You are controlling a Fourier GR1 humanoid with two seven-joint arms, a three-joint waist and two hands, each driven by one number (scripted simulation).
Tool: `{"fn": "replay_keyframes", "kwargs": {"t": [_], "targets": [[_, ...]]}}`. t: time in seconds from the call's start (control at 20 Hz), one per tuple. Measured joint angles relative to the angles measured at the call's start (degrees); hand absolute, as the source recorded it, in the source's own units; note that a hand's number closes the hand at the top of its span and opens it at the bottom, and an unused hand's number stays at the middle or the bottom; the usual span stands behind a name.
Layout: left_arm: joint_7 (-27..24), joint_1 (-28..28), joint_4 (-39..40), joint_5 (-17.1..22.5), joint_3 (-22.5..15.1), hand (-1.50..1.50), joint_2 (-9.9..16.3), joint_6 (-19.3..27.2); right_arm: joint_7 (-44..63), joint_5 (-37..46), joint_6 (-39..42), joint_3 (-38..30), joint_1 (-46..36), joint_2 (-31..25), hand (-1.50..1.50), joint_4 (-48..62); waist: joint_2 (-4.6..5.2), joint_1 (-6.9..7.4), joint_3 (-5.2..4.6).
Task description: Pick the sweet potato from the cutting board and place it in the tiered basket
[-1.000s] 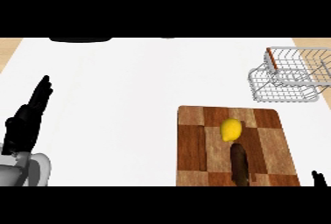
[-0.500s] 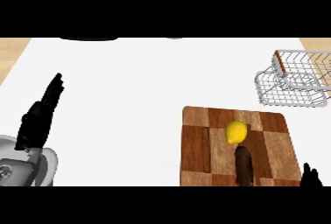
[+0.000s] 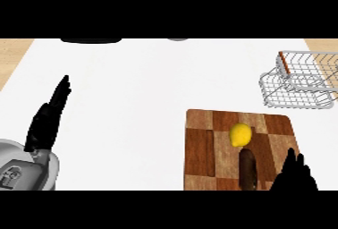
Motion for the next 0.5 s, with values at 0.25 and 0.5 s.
{"fn": "replay_keyframes", "kwargs": {"t": [0.25,0.5], "targets": [[0.46,-0.65,0.80,-0.26,0.77,0.00,-0.28,-0.02,1.25,-0.01,2.52,0.99,-2.91,0.18,-1.50,2.68,-0.19,-0.49,0.10],[0.35,-0.18,0.57,-0.21,1.50,0.00,0.13,-0.79,1.55,1.58,4.79,1.55,-4.38,0.18,-1.50,4.69,-0.33,-0.60,0.11]]}}
